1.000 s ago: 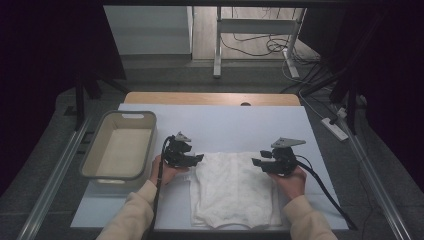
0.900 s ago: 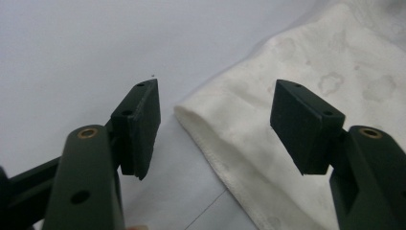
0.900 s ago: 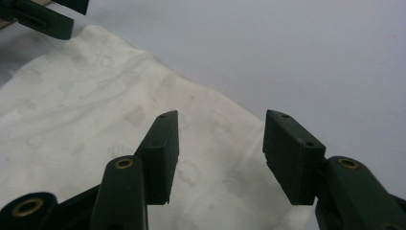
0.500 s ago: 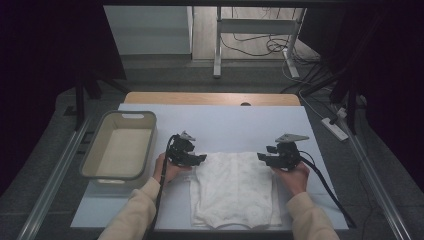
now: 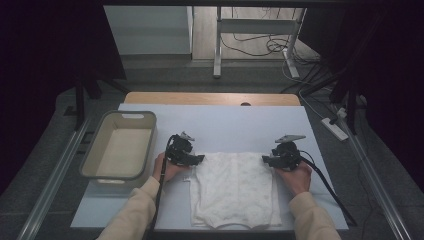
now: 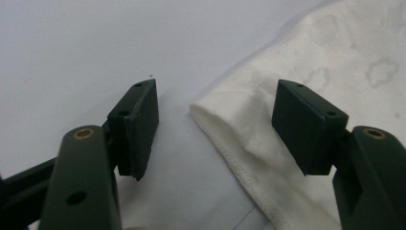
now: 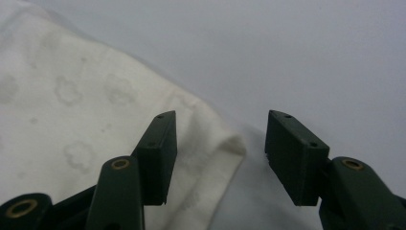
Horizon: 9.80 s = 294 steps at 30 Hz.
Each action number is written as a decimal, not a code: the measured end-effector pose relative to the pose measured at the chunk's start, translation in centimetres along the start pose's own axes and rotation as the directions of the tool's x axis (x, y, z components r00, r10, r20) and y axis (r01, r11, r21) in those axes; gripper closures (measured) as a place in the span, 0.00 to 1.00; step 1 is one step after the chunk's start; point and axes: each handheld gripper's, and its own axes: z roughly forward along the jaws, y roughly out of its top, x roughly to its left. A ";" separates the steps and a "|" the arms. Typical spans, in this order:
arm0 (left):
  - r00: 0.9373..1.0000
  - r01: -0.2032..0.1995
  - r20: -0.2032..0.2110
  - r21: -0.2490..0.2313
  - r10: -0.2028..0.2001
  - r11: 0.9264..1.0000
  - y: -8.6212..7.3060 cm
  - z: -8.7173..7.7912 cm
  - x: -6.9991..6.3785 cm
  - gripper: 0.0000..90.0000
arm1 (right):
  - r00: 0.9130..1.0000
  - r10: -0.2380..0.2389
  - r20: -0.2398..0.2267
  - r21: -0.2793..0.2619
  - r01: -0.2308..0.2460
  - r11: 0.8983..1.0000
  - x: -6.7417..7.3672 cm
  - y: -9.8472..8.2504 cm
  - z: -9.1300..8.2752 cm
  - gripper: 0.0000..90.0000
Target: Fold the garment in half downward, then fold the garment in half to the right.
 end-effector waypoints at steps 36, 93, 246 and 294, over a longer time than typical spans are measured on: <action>1.000 -0.002 0.016 -0.108 0.004 0.994 1.9 -0.2 0.6 0.88 | 1.000 0.000 -0.028 -0.080 -0.002 0.997 -2.0 2.0 0.7 0.94; 0.998 -0.033 0.051 -0.124 0.040 0.992 2.5 -3.7 -1.3 0.32 | 0.877 -0.322 -0.358 -0.174 0.276 0.945 18.0 0.1 -3.4 0.36; 0.994 0.091 0.081 -0.195 -0.076 0.977 2.7 -6.8 3.1 0.95 | 0.811 -0.439 -0.387 -0.292 0.344 0.892 24.6 4.3 -0.9 0.92; 0.991 0.023 0.132 -0.153 -0.003 0.988 6.0 -3.0 -1.0 0.95 | 0.882 -0.355 -0.310 -0.238 0.289 0.927 19.1 0.5 -4.3 0.92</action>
